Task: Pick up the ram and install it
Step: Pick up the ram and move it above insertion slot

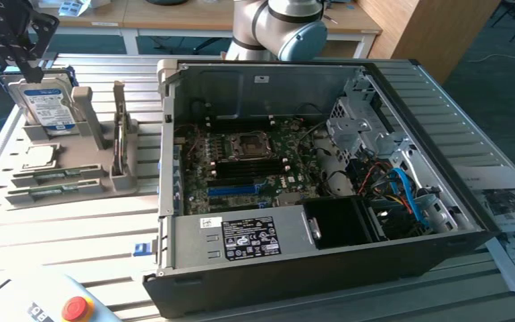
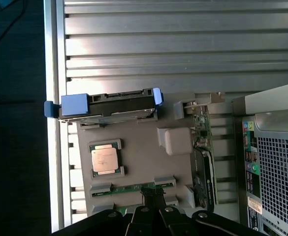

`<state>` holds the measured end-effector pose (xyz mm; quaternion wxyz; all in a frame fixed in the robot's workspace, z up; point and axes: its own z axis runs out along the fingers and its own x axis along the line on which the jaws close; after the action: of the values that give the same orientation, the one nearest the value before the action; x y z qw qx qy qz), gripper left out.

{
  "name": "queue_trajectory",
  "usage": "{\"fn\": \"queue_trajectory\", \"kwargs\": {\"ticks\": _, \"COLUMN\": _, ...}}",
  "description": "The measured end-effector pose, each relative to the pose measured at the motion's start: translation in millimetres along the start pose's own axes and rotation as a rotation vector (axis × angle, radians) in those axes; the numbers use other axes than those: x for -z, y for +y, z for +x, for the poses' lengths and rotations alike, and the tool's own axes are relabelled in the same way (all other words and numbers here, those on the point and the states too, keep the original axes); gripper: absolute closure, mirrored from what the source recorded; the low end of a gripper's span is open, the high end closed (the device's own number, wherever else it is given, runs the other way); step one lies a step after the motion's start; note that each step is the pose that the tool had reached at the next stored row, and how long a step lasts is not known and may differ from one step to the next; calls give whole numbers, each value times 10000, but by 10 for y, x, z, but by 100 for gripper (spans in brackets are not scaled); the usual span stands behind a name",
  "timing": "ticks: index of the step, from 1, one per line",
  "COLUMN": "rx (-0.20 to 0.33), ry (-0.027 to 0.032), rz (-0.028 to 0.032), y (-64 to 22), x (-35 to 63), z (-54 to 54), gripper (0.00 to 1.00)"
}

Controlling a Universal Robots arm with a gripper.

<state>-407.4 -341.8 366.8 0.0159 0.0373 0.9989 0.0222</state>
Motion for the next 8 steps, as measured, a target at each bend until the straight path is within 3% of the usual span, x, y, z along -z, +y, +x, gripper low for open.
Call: {"fn": "queue_trajectory", "kwargs": {"ticks": 8, "rx": 178, "ry": 6, "rz": -7, "y": -2, "x": -1, "z": 0, "gripper": 90}}
